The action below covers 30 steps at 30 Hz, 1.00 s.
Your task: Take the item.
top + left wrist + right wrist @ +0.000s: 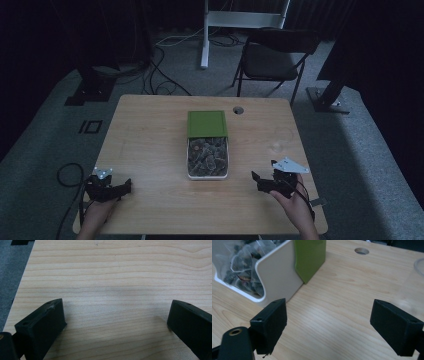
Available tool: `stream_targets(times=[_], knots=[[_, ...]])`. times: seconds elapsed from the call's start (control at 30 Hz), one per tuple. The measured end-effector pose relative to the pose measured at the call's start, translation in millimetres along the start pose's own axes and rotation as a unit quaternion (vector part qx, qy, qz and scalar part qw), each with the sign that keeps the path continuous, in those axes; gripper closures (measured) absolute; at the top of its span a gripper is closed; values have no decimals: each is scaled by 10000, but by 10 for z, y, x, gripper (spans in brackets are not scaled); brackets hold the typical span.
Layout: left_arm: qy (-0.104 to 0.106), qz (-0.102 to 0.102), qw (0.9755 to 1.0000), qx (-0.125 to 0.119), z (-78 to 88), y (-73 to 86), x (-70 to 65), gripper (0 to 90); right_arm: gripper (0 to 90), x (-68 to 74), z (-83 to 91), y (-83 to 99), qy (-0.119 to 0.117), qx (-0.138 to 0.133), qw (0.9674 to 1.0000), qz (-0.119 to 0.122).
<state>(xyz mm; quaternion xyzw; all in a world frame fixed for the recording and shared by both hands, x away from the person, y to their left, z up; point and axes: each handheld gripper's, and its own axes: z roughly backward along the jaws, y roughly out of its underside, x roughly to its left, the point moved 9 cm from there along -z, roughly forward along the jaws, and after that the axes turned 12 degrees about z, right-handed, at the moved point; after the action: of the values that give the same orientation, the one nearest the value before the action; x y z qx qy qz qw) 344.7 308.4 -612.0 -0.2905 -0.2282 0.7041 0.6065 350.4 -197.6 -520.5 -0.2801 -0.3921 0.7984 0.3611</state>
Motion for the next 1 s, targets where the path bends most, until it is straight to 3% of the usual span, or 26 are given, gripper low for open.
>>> stream_targets(times=[0.5,1.0], knots=[[1,-1,10000,1,0,0,0,20,145,144,-8,-364,-166,-301,9992,210],[1,1,10000,0,0,0,0,20,147,367,-121,-593,-424,-499,9972,354]])
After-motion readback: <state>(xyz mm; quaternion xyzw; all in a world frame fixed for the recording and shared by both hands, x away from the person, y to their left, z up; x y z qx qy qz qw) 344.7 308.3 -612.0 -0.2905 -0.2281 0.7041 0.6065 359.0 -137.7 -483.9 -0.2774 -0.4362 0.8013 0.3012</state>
